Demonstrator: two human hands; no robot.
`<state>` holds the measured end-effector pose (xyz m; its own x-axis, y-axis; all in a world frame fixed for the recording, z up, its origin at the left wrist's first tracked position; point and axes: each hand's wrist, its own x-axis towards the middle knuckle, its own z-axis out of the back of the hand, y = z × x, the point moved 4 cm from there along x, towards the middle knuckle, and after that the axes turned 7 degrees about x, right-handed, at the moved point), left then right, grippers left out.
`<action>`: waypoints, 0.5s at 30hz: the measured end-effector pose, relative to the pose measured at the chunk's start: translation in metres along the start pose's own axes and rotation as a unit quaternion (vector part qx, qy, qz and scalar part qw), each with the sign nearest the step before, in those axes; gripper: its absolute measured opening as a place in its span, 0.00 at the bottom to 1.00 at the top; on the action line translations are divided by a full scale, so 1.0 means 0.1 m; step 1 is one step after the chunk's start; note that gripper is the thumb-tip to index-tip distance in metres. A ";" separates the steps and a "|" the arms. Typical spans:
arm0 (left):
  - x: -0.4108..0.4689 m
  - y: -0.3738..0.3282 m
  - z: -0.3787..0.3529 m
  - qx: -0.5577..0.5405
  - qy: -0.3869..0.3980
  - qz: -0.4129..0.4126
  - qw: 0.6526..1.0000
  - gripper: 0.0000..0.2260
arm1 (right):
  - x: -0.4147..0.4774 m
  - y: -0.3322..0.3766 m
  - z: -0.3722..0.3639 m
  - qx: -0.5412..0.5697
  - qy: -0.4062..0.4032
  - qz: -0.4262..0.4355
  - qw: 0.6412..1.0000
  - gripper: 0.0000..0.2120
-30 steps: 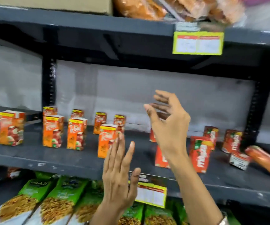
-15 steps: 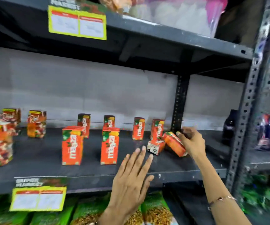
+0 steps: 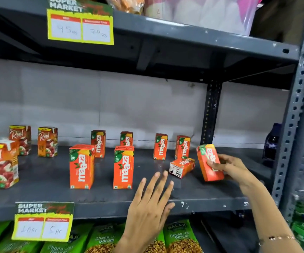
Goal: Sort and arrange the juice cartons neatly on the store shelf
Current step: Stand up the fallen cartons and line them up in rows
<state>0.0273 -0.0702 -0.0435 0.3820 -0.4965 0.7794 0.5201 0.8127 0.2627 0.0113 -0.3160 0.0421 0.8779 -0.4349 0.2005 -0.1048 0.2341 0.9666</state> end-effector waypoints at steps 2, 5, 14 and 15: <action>0.00 0.00 0.01 -0.009 -0.005 0.000 1.000 0.21 | -0.14 0.12 -0.09 0.044 -0.016 0.052 0.998 0.21; -0.05 0.02 0.04 -0.036 -0.025 0.004 0.999 0.21 | -0.29 0.29 -0.38 0.091 -0.016 0.110 0.990 0.20; -0.33 0.27 0.00 -0.040 -0.029 0.020 0.999 0.18 | -0.40 0.16 -1.10 -0.113 -0.013 0.132 0.985 0.21; -0.34 0.27 -0.01 -0.038 -0.034 0.016 0.999 0.17 | -0.41 0.13 -1.11 -0.114 -0.017 0.131 0.985 0.21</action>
<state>0.0287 -0.0319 -0.0633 0.3479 -0.4465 0.8244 0.5652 0.8015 0.1956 0.0261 -0.1982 0.0291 0.8177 -0.3618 0.4477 -0.2150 0.5296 0.8206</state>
